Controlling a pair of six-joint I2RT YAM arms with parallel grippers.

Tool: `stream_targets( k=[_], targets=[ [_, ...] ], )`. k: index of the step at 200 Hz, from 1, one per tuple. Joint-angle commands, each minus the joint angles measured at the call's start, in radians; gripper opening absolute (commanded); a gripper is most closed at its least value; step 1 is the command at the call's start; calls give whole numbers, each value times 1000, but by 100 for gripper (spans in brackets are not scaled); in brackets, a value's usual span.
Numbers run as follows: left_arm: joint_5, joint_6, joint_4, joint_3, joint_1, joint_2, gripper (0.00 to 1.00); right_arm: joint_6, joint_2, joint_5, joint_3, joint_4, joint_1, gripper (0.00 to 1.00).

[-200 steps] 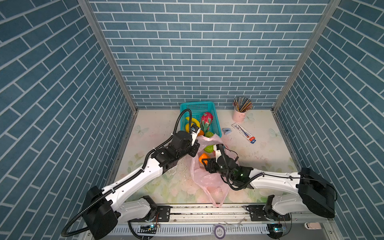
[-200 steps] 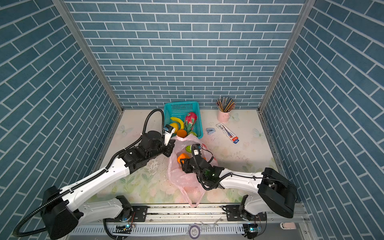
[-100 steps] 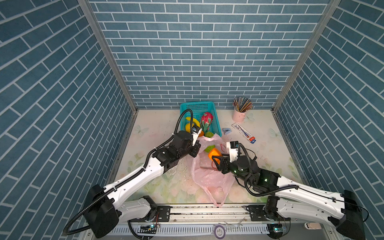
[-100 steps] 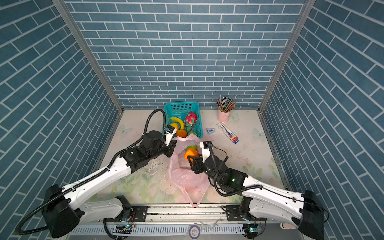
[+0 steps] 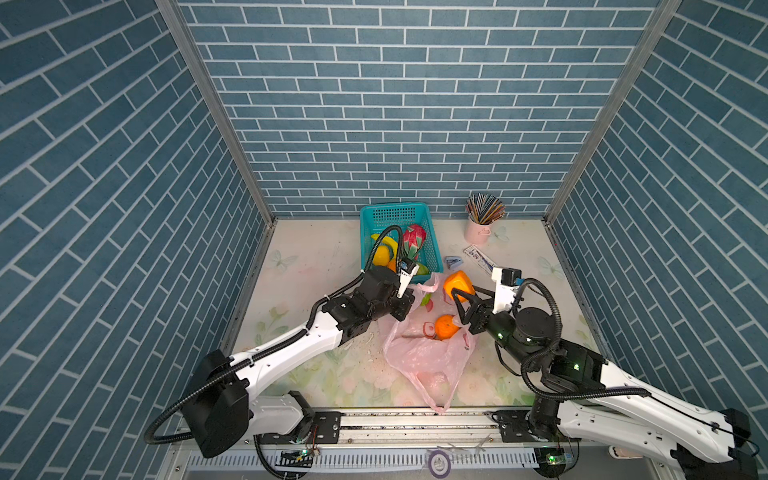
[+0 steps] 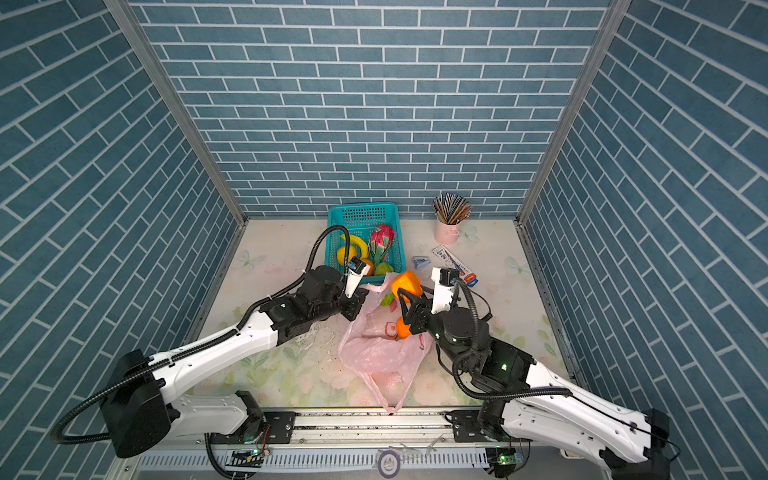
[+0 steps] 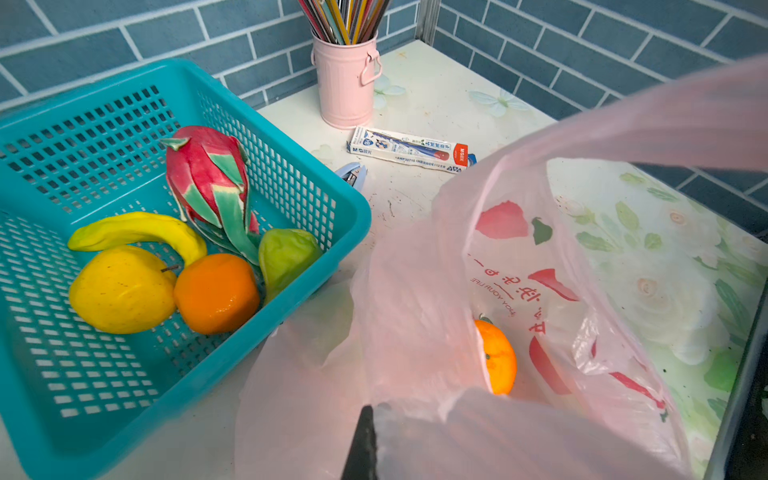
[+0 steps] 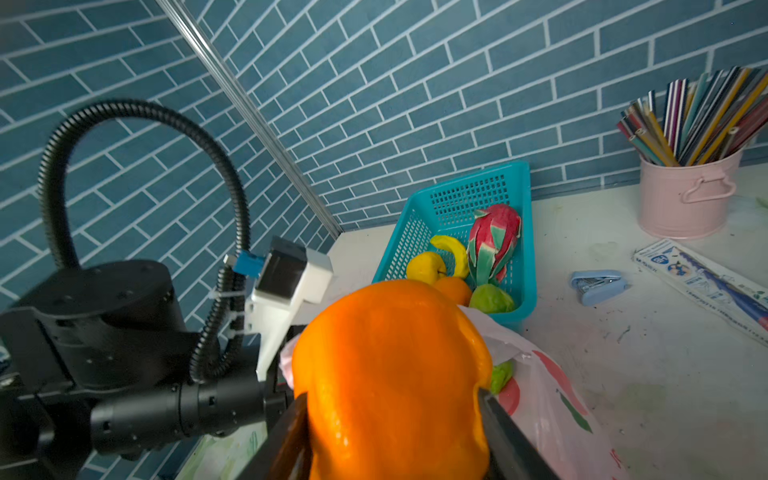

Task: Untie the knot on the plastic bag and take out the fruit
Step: 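Lift the orange out of the bag with the right gripper, then pass the orange from the right gripper to the left gripper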

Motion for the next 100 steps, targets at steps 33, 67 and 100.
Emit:
stream_targets(
  k=[33,67,100],
  targets=[
    [19,67,14,22,-63,24,41,10,-17,-88,52,35,-178,52],
    [-2,141,-1,22,-62,-70,62,28,25,-331,90,21,-330,51],
    [26,284,-54,73,-55,-160,63,19,106,-502,170,-49,-426,50]
  ],
)
